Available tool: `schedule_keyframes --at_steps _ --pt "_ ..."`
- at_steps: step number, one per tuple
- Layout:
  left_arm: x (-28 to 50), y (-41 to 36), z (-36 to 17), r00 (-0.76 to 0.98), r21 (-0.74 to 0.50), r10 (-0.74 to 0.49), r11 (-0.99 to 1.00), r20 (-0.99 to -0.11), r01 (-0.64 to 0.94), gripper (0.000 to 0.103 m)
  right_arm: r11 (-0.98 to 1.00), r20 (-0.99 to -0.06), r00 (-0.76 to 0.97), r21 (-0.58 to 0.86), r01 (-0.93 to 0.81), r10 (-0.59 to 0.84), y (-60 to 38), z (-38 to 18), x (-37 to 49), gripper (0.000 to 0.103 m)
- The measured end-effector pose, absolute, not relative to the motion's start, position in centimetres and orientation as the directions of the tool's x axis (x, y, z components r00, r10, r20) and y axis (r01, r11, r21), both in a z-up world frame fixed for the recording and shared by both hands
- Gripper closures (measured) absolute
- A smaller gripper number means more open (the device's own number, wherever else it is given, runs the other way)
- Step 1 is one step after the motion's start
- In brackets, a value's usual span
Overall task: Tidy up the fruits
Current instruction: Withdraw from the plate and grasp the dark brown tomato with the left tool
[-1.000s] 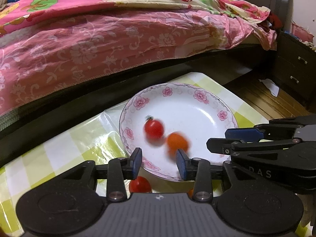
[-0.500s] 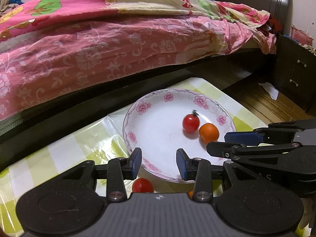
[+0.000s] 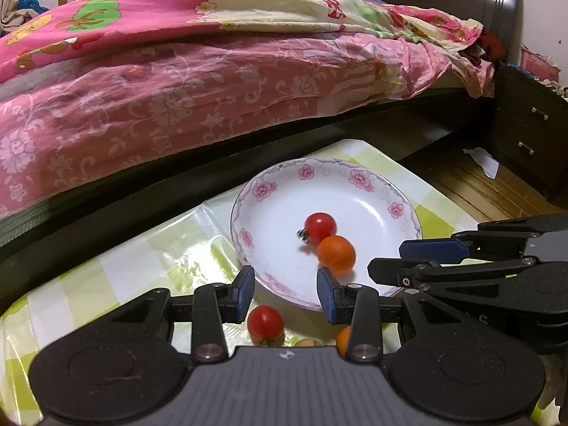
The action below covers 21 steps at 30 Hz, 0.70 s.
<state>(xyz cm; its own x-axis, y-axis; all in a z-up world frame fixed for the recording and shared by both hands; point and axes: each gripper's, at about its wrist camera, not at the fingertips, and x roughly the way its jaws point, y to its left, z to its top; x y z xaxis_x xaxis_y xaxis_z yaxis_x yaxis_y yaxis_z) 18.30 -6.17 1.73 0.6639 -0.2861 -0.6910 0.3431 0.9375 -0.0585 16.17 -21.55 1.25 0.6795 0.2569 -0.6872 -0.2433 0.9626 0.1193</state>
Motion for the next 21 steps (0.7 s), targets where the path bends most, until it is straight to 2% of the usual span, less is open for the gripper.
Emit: schedule_keyframes --at_steps 21 --pt "13.2 -2.2 2.0 0.649 -0.054 -0.281 0.936 -0.707 0.347 0.057 0.933 -0.726 0.611 0.119 -0.339 0.314 -19.4 0.1 13.1 0.073"
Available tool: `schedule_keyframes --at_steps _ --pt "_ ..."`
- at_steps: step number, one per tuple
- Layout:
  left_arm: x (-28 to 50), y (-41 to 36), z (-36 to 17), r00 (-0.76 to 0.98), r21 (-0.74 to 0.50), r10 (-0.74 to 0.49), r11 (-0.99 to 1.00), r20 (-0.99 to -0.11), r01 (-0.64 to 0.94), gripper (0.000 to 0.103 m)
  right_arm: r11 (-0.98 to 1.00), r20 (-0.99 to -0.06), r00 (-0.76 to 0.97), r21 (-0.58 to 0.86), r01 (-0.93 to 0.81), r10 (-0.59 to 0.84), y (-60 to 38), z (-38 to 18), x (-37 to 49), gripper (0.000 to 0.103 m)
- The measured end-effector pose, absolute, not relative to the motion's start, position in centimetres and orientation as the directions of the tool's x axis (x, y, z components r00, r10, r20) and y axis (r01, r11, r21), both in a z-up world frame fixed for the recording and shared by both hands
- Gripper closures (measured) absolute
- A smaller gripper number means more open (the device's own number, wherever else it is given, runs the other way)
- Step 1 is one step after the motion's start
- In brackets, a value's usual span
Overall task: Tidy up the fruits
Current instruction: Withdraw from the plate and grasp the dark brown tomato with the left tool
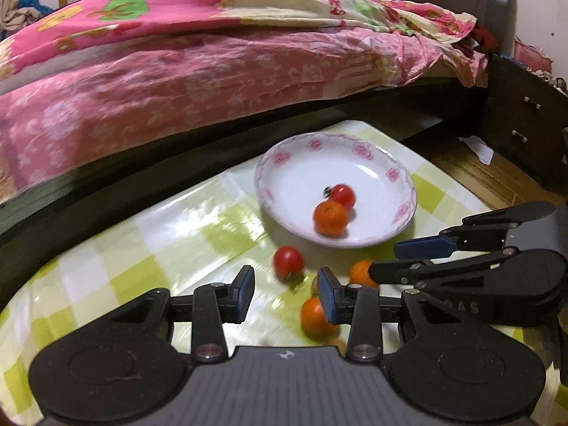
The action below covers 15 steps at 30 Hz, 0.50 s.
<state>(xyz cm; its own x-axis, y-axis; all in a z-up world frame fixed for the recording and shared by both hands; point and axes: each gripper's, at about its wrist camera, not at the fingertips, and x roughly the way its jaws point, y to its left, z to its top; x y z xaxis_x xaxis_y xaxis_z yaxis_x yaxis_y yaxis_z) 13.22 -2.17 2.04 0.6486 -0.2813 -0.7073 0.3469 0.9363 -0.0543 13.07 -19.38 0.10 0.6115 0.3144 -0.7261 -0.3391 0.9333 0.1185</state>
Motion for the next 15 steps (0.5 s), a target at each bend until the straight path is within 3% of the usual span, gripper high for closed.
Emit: schedule_keyframes --at_steps 15 --pt "7.9 0.9 -0.1 0.597 -0.063 -0.223 0.959 -0.771 0.276 0.057 0.922 -0.745 0.582 0.115 -0.371 0.327 -19.0 -0.5 11.9 0.073"
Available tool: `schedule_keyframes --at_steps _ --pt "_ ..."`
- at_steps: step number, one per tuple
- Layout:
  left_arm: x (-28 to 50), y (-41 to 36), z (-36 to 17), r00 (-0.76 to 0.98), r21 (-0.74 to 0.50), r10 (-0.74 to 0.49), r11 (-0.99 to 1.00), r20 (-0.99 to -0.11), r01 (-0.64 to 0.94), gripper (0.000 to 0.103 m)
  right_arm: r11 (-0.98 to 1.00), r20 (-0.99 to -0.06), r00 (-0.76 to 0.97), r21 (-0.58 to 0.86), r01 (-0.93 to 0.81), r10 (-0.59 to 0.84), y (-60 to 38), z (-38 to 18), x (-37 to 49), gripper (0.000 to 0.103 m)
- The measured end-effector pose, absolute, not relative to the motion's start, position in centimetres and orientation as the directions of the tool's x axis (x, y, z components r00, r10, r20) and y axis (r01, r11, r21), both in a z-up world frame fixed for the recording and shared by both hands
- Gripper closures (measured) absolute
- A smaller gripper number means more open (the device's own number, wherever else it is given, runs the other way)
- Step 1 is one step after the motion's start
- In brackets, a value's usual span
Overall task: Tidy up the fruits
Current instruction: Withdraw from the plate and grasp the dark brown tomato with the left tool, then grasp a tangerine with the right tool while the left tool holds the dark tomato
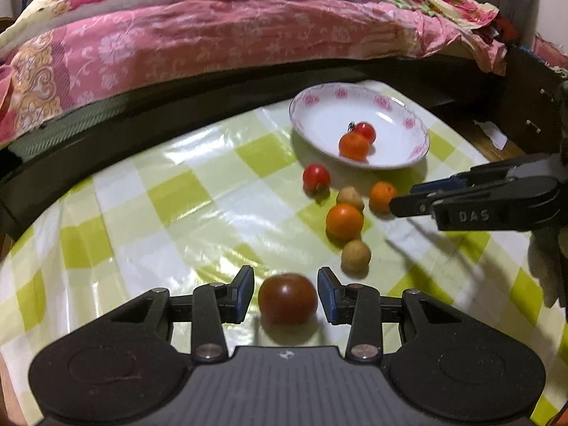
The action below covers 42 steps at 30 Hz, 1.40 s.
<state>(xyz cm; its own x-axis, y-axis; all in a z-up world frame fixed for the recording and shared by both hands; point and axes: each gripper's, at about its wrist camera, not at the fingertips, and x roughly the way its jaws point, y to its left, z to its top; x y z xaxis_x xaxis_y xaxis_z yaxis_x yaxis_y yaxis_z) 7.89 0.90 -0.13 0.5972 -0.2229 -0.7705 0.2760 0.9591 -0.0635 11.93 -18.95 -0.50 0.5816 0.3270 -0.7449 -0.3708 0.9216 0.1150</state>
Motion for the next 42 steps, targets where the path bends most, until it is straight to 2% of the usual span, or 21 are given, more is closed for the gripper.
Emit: schedule_keyframes --at_steps 3,5,11,15,35,37,39,42 --pt "7.9 0.7 -0.7 0.589 -0.052 -0.213 0.959 -0.780 0.278 0.055 0.921 -0.748 0.578 0.113 -0.374 0.326 -18.9 -0.6 11.8 0.073" --pt "8.0 0.6 -0.9 0.585 -0.052 -0.217 0.957 -0.781 0.286 0.049 0.921 -0.751 0.574 0.115 -0.373 0.327 -19.0 -0.7 11.8 0.073" --pt "8.3 0.1 -1.9 0.569 -0.046 -0.222 0.951 -0.792 0.306 0.049 0.920 -0.758 0.565 0.119 -0.373 0.326 -19.0 -1.3 12.1 0.072" --pt "8.5 0.2 -2.4 0.558 -0.050 -0.222 0.950 -0.799 0.307 0.048 0.920 -0.762 0.560 0.116 -0.375 0.324 -18.9 -1.9 12.4 0.066" --pt "8.5 0.0 -3.1 0.556 -0.038 -0.222 0.946 -0.801 0.322 0.049 0.922 -0.750 0.588 0.076 -0.379 0.303 -18.0 -2.8 13.9 0.066" --pt "8.5 0.0 -3.1 0.561 -0.031 -0.217 0.946 -0.799 0.323 0.050 0.922 -0.750 0.594 0.057 -0.382 0.293 -17.9 -2.8 13.8 0.069" --pt "8.4 0.0 -3.1 0.565 -0.029 -0.216 0.947 -0.797 0.321 0.052 0.922 -0.750 0.599 0.039 -0.385 0.282 -17.7 -2.9 13.8 0.077" --pt "8.5 0.2 -3.0 0.566 -0.035 -0.217 0.949 -0.795 0.315 0.055 0.923 -0.750 0.600 0.037 -0.384 0.279 -17.7 -2.8 13.8 0.078"
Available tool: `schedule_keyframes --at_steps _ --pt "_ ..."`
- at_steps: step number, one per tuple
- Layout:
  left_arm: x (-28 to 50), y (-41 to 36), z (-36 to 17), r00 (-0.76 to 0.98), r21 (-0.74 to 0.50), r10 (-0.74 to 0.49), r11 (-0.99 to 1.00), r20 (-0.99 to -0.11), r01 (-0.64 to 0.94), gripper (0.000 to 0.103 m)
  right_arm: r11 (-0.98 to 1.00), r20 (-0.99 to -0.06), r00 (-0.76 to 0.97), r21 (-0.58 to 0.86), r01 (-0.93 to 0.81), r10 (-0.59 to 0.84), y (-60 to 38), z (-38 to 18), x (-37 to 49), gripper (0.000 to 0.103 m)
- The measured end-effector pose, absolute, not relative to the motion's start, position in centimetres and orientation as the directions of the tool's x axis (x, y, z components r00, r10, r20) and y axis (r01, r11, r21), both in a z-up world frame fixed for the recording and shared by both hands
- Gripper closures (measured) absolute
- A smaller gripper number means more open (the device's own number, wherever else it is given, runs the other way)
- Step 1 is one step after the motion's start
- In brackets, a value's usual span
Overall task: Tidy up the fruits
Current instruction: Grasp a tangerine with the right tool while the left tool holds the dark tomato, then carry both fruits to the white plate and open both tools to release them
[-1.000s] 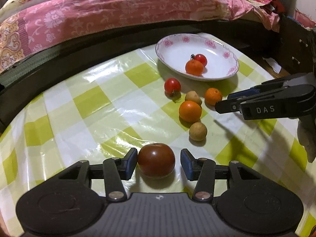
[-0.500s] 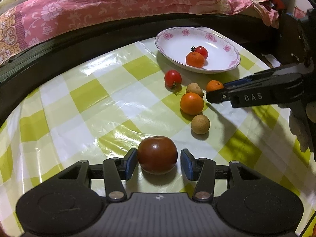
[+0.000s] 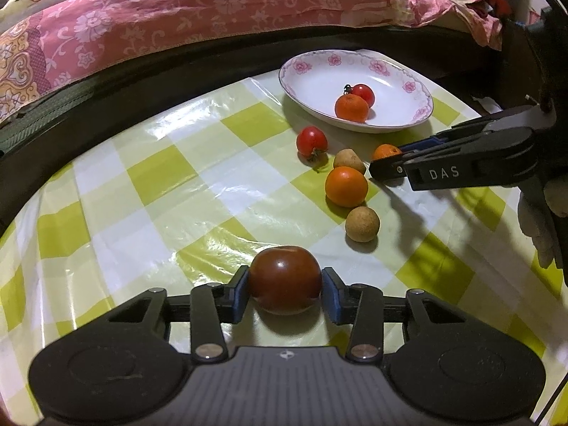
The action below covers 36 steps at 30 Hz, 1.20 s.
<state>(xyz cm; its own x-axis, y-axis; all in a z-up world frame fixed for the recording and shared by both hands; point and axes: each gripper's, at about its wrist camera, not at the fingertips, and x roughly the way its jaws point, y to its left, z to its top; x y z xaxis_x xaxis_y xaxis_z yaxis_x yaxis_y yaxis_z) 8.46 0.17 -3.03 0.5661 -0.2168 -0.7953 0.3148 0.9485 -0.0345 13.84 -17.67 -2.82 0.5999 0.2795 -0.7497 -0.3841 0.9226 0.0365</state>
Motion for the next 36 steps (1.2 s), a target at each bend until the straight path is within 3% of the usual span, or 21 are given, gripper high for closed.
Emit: schedule_keyframes --at_steps 36 --pt "8.0 -1.2 -3.0 0.558 -0.012 -0.237 0.926 -0.795 0.377 0.054 0.907 -0.769 0.578 0.007 -0.420 0.273 -18.1 -2.6 12.4 0.076"
